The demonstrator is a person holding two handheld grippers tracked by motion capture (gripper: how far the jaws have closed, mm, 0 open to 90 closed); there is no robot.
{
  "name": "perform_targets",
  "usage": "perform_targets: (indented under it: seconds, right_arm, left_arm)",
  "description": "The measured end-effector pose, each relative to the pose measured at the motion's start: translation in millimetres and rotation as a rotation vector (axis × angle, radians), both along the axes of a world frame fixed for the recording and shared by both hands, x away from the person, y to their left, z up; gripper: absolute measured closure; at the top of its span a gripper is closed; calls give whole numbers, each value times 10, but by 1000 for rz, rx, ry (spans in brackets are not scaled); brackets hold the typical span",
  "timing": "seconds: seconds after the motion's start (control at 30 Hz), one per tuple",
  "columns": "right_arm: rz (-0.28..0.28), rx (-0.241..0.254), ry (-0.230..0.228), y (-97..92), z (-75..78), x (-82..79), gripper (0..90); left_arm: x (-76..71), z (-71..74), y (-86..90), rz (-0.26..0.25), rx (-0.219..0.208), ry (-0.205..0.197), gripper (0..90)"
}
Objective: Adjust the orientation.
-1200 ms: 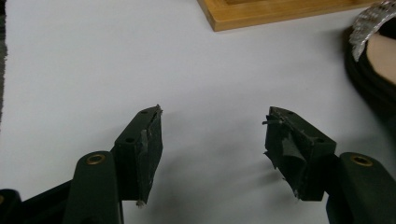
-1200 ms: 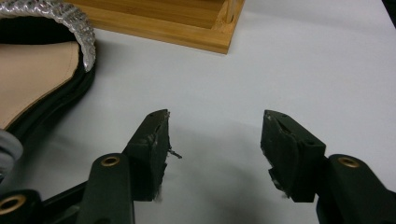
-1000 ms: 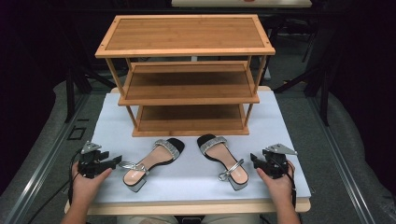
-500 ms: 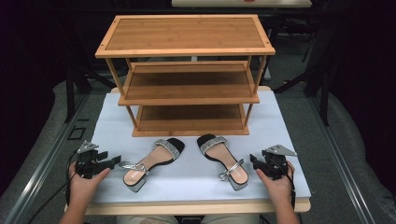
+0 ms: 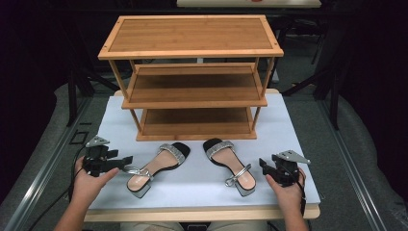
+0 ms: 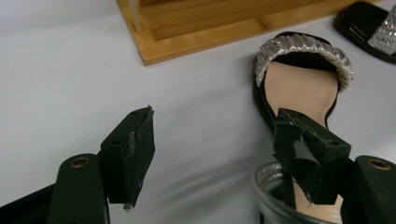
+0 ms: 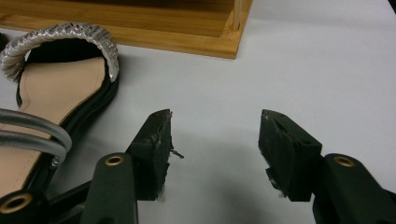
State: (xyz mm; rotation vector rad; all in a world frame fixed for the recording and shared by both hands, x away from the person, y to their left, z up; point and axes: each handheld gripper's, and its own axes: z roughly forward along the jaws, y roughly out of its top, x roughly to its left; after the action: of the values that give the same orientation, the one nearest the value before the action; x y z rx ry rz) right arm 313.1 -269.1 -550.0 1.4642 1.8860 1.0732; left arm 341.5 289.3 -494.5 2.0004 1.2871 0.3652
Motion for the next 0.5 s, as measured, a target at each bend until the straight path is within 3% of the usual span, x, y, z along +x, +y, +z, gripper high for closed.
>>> perform_targets:
  seconds: [0.17, 0.2, 0.27, 0.5]
  right_arm:
    - [2, 0, -1, 9, -13, 5, 437]
    - [2, -1, 2, 8, -9, 0, 437]
    - [1, -3, 3, 8, -9, 0, 437]
    - [-1, 1, 7, 2, -14, 1, 437]
  left_arm:
    - [55, 72, -83, -41, 4, 59, 320]
    - [73, 89, -114, -54, 2, 85, 322]
    - [81, 97, -134, -57, 7, 96, 323]
    - [129, 136, -274, -121, 76, 172, 330]
